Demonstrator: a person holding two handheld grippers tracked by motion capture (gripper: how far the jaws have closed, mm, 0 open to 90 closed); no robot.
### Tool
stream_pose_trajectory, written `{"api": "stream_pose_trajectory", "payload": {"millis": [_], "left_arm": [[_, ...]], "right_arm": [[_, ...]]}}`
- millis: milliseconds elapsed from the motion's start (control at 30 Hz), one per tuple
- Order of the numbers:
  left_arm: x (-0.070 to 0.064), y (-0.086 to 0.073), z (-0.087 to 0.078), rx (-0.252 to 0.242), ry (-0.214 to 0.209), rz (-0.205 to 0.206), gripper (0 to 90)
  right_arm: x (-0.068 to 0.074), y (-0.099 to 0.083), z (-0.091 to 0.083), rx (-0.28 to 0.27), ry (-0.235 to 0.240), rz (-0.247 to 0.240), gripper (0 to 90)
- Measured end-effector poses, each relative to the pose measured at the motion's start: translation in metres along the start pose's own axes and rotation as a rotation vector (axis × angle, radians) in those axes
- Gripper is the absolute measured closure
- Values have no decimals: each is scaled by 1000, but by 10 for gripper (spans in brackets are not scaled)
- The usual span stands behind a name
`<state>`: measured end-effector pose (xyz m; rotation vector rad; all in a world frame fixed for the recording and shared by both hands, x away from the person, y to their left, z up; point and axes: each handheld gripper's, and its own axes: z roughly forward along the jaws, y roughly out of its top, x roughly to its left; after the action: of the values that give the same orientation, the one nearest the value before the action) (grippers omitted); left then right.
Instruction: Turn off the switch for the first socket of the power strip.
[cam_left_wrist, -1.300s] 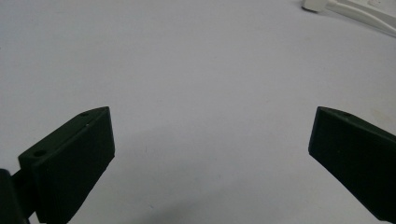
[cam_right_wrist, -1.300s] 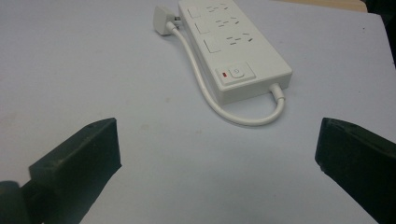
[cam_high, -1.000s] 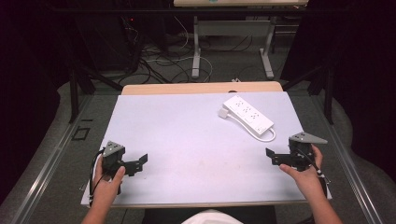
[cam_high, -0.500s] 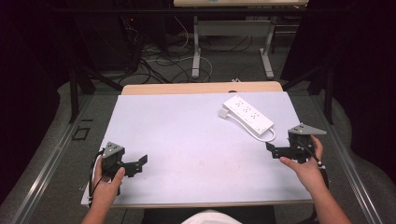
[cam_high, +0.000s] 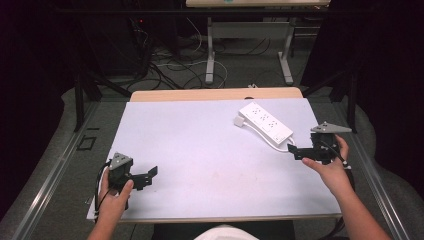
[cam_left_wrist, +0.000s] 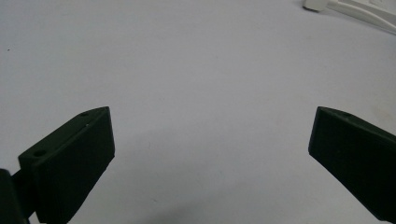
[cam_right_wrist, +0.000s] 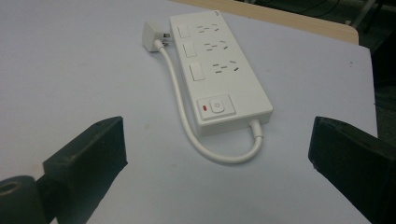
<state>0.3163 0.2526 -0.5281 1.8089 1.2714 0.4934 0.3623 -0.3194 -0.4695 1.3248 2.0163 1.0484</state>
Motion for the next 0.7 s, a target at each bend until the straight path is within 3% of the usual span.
{"api": "stream_pose_trajectory", "payload": {"millis": [333, 700], "left_arm": [[0, 0, -1, -3, 3, -2, 2], [0, 0, -1, -1, 2, -2, 2]], "right_arm": [[-7, 19, 2, 7, -9, -23, 47], [-16, 35, 5, 17, -9, -8, 57]]}}
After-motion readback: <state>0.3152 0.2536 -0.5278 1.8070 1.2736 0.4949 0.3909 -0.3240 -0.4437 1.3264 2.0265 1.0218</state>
